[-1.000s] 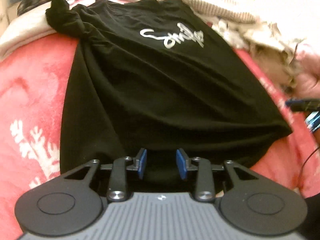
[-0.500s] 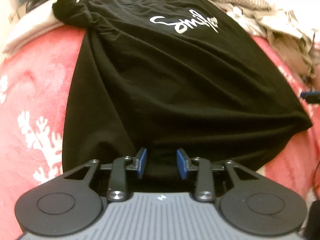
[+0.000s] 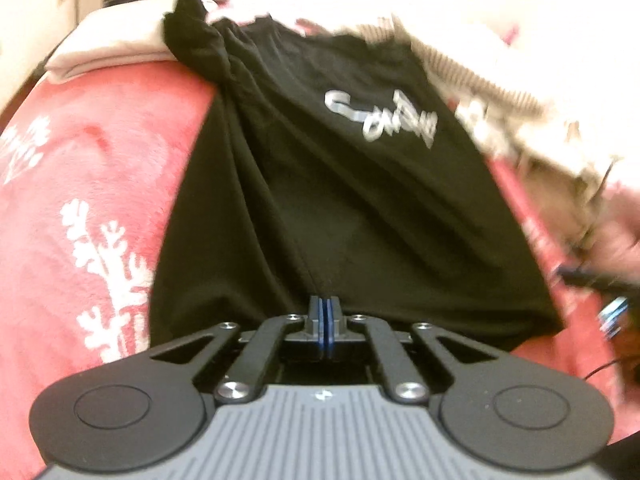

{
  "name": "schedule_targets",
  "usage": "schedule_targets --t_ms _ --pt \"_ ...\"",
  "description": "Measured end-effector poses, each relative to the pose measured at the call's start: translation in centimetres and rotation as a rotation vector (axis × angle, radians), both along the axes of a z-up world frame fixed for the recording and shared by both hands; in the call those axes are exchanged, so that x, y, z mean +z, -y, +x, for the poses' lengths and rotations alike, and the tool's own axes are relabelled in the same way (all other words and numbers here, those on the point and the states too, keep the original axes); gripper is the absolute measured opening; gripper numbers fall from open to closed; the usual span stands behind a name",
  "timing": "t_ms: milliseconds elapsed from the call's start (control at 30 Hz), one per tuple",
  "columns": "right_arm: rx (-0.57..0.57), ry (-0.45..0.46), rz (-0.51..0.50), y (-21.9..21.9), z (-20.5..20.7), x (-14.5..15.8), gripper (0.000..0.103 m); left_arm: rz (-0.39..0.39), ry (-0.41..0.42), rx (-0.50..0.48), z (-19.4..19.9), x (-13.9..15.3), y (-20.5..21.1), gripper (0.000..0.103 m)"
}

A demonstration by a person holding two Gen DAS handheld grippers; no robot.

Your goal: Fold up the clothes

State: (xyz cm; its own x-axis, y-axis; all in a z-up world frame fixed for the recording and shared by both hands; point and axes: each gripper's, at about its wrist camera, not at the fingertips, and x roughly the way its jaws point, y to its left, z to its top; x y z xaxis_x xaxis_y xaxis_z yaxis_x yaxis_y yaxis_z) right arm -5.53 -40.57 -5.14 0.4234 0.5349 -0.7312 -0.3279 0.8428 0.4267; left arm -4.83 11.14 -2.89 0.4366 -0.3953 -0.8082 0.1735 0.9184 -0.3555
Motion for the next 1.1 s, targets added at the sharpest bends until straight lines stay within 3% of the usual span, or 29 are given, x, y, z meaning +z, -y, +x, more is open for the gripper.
schedule_targets --t_ms 133,400,667,1000,1100 --pt "-0.009 0.006 0.0 0.1 0.2 0.0 0.057 -0.045 0.036 0.088 -0.9 3.0 -3.4 0.001" --pt "-0.025 0.007 0.008 -0.1 0.9 -0.4 0.057 0.039 0.016 0.283 -1.5 4.7 -10.5 0.001" --pt "-0.026 -0.045 0.062 -0.9 1.8 -1.3 0.057 0.134 0.002 0.354 -0.5 1.1 -13.3 0.001" --pt "0.004 -0.215 0.201 -4.5 4.4 -5.1 0.058 0.196 0.09 0.388 -0.1 2.9 -14.2 0.001" --pt "0.057 -0.217 0.161 -6.0 4.2 -5.3 0.052 0.229 0.097 0.405 0.2 2.7 -14.5 0.001"
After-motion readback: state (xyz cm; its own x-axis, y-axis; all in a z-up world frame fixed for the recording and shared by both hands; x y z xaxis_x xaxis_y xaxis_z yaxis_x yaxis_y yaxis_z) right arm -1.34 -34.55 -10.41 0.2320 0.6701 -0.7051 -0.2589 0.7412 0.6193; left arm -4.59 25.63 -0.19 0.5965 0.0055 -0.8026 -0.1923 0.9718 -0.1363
